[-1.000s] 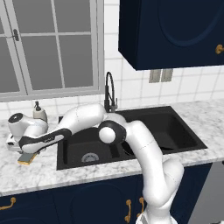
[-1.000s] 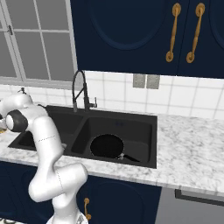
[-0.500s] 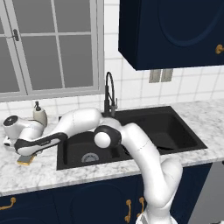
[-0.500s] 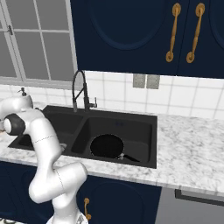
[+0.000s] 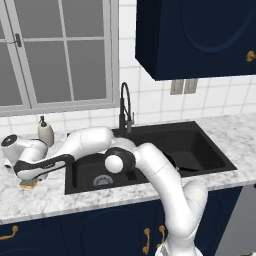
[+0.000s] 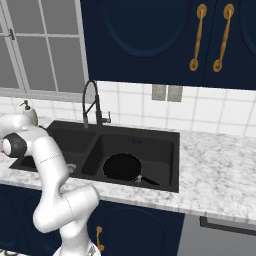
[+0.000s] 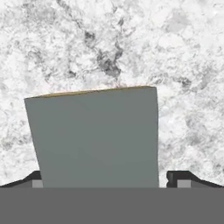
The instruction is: Pick the pan and sponge and place them into the sink. Then turn on the water.
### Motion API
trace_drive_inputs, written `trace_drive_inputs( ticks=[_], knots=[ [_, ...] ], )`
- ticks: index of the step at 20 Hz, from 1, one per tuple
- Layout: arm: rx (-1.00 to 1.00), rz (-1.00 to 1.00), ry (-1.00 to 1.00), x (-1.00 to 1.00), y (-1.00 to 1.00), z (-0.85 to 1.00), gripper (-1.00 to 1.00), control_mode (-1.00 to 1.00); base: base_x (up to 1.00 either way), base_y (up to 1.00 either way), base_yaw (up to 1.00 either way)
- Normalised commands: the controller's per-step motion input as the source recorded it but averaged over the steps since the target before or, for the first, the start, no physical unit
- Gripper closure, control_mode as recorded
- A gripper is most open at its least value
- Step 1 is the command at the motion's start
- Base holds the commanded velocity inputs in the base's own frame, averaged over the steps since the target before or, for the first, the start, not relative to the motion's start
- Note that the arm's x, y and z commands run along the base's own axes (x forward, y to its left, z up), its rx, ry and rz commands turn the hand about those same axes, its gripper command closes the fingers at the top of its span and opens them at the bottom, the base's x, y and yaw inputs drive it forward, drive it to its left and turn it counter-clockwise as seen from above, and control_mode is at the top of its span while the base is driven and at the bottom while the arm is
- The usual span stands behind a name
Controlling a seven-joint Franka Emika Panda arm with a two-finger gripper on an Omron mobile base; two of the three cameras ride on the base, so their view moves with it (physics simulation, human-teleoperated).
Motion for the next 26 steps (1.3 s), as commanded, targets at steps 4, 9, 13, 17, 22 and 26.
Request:
trace_drive_inputs(
  ticks=[4, 9, 13, 17, 22, 26],
  knots=[
    [0.0, -0.15, 0.0, -0.54, -0.28, -0.99, 1.0, -1.0, 0.0, 0.0, 0.0],
    [0.03, -0.18, -0.03, -0.68, -0.55, -0.97, 1.0, -1.0, 0.0, 0.0, 0.0],
    [0.1, -0.23, -0.15, -0.62, -0.84, -0.26, 1.0, -1.0, 0.0, 0.0, 0.0],
    [0.32, -0.15, -0.29, -0.65, -1.0, 0.0, 1.0, -1.0, 0.0, 0.0, 0.0],
    [0.37, -0.13, -0.29, -0.65, -1.0, 0.15, 1.0, -1.0, 0.0, 0.0, 0.0],
    [0.34, -0.21, -0.26, -0.59, -1.0, 0.19, 1.0, -1.0, 0.0, 0.0, 0.0]
  ],
)
